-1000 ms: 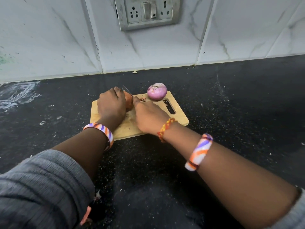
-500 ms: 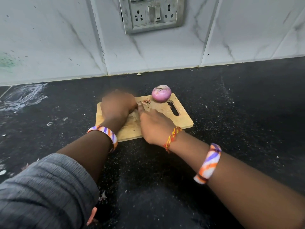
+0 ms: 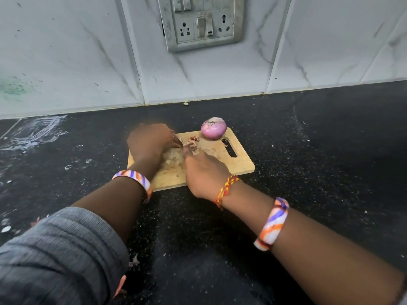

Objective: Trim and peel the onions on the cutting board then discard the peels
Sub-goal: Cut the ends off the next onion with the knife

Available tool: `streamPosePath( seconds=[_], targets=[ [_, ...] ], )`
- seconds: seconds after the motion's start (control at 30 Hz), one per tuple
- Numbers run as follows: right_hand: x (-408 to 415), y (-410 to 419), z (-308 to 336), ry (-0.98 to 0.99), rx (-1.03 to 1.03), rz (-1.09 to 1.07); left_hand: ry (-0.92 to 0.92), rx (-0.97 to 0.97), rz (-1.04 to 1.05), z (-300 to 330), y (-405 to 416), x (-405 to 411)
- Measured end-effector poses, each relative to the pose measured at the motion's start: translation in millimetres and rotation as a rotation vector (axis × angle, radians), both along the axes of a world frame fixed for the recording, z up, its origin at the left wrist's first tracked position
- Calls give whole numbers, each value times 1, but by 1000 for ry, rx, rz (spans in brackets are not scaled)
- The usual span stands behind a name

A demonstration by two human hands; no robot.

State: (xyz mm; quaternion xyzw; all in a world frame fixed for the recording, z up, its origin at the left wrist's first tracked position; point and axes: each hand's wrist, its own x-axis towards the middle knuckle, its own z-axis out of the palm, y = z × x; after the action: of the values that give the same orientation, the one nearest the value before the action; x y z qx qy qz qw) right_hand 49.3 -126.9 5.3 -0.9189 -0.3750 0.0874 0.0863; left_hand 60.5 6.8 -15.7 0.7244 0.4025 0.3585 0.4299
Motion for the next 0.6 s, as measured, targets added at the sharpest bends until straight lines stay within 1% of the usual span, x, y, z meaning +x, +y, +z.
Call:
streamPosePath(
  seconds=[0.07,0.13,0.27,0.37,0.47,0.6],
  targets=[
    [0,-9,-1,3,-11,10,-21,-25,21,2,0,0],
    [2,-20,2,35,20,14,-23,-29,19,2,-1,1],
    [10,-29,11,66,197,-6,-6,-31,14,1,-1,2],
    [12,-23,16,136,270,-5,-2,0,-2,1,-1,2],
    [13,-9,16,200,260,-18,-14,27,-3,0,-1,1],
    [7,7,8,235,175,-31,-25,49,-5,-1,-2,0]
  ],
)
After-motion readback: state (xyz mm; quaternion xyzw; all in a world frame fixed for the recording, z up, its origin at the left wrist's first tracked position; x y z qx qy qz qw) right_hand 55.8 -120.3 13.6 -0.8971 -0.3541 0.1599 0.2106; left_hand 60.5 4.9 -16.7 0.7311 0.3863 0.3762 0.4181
